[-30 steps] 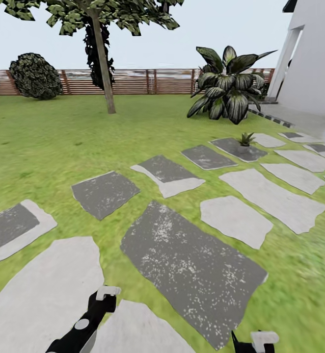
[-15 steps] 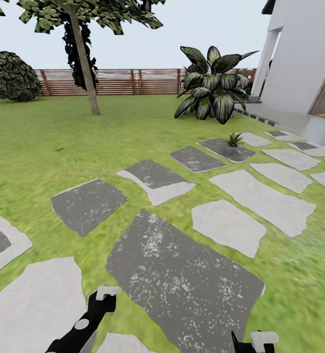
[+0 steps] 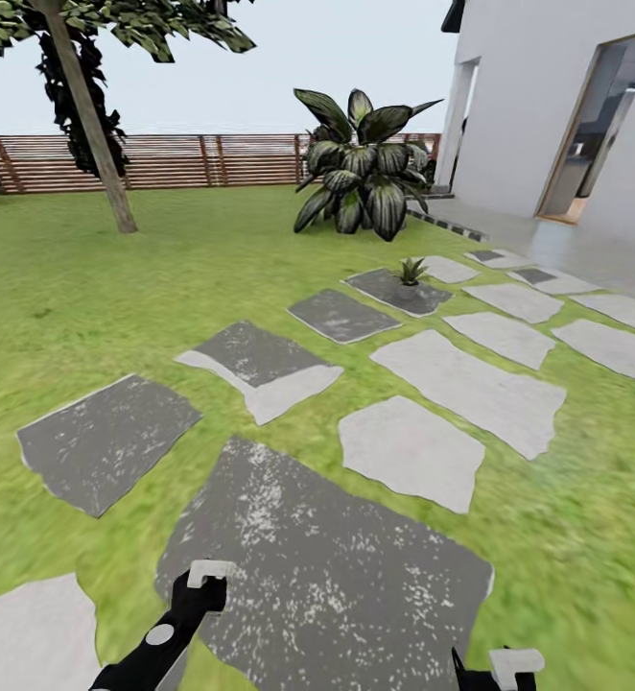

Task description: Pick up the pesticide atomizer in the garden and spray insectifuge to fully cover both potted plants in the garden.

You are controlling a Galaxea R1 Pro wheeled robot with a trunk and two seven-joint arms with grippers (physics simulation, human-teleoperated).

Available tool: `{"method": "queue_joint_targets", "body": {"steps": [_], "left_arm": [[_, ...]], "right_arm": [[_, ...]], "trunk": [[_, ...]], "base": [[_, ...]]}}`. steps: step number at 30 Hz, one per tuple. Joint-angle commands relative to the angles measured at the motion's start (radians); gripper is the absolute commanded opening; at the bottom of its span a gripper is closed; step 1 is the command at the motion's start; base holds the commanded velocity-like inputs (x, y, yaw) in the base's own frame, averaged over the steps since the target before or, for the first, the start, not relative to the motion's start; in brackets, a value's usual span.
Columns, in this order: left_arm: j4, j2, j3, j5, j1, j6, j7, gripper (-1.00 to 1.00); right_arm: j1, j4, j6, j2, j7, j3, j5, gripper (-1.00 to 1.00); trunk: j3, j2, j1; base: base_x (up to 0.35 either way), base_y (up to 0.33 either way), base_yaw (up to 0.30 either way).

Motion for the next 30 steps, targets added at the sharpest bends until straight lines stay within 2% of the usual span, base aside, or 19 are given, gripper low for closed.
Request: {"method": "queue_joint_targets", "body": {"steps": [1,11,30], "left_arm": [[0.001,0.001,-0.003,0.000,0.000,-0.003,0.001,-1.00],[0.001,0.000,-0.003,0.000,0.000,-0.003,0.001,-1.00],[-0.001,-0.001,-0.003,-0.003,0.010,-0.004,0.001,-1.00]], "right_arm": [[0.000,0.001,-0.003,0.000,0.000,0.000,0.000,1.00],[-0.001,0.001,-0.003,0.000,0.000,0.000,0.000,1.00],[-0.001,0.001,-0.003,0.000,0.000,0.000,-0.001,1.00]], "trunk": [[-0.001,0.000,0.000],[-0.001,0.000,0.000],[-0.001,0.000,0.000]], "base": [[0.338,0.000,-0.290],[0.338,0.000,-0.279],[0.338,0.000,-0.015]]}}
